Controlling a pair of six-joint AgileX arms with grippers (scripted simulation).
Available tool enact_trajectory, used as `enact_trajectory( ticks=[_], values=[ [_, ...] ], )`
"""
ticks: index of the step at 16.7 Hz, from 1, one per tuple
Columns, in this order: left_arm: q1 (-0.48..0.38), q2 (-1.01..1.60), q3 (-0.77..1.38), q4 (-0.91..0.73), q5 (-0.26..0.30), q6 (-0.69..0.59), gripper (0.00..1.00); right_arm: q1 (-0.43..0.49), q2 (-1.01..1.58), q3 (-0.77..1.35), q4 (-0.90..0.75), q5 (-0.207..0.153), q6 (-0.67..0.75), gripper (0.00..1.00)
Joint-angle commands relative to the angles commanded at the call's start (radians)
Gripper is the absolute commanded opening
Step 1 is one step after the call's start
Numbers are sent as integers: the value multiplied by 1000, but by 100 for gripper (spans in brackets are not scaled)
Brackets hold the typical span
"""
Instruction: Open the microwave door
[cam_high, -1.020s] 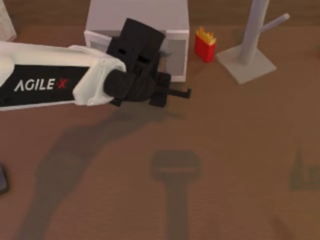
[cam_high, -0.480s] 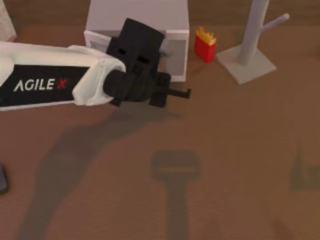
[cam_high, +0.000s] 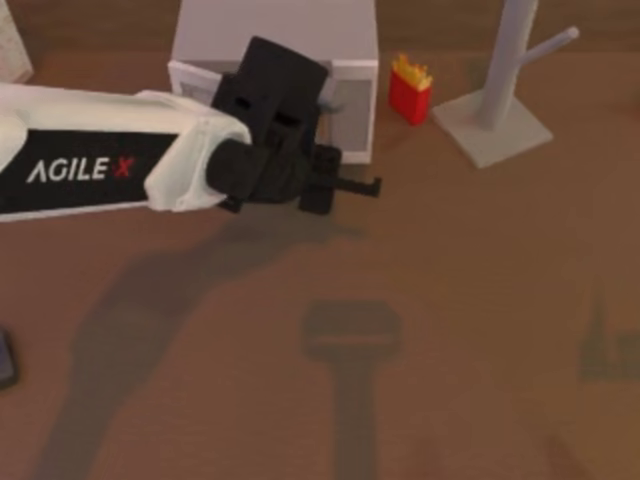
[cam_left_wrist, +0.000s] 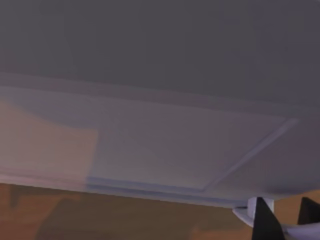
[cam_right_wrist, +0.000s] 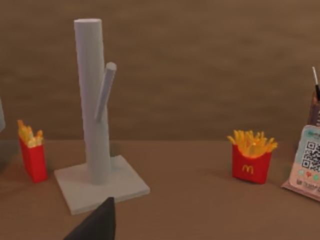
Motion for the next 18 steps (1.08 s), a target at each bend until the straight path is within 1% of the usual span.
enact_trajectory(
  ticks=[7,9,15,18],
  values=[
    [0,0,0,0,0,0,0,0,0,0,0,0,0,100],
    [-6,1,1,0,10,-3,0,0,0,0,0,0,0,100],
    [18,-36,-50,23,51,60,0,0,0,0,0,0,0,100],
    [20,-38,-55,24,55,66,0,0,0,0,0,0,0,100]
  ],
)
